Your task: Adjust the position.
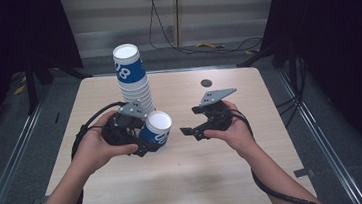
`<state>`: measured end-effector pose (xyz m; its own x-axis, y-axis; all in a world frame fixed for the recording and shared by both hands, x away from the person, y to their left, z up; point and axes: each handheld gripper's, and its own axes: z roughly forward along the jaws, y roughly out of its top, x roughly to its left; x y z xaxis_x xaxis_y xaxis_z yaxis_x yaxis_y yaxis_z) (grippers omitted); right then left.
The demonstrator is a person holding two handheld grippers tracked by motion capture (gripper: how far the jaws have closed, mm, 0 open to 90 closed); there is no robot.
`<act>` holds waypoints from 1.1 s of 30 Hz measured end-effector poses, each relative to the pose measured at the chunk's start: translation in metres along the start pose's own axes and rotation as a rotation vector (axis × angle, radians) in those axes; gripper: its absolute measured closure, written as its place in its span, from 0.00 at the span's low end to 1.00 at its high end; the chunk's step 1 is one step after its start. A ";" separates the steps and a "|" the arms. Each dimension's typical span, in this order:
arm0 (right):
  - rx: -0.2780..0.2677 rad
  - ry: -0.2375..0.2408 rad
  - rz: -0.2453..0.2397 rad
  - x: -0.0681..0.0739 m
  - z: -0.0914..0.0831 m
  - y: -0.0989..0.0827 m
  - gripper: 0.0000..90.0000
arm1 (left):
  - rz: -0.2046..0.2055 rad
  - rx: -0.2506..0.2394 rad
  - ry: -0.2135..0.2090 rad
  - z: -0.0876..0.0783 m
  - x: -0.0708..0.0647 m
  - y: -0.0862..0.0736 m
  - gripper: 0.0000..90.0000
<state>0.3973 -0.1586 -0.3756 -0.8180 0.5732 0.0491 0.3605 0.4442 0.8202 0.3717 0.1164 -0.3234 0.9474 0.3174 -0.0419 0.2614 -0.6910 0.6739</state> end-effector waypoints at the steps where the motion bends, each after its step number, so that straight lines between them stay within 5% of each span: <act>1: 0.002 -0.001 0.002 0.000 0.000 -0.001 0.16 | 0.003 0.009 -0.002 0.001 0.000 0.000 0.28; 33: 0.027 0.001 0.004 -0.004 -0.008 -0.026 0.16 | 0.040 0.186 -0.027 0.028 -0.002 0.009 0.28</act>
<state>0.3878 -0.1780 -0.3929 -0.8170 0.5742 0.0528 0.3754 0.4601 0.8046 0.3771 0.0915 -0.3380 0.9616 0.2716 -0.0388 0.2505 -0.8116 0.5278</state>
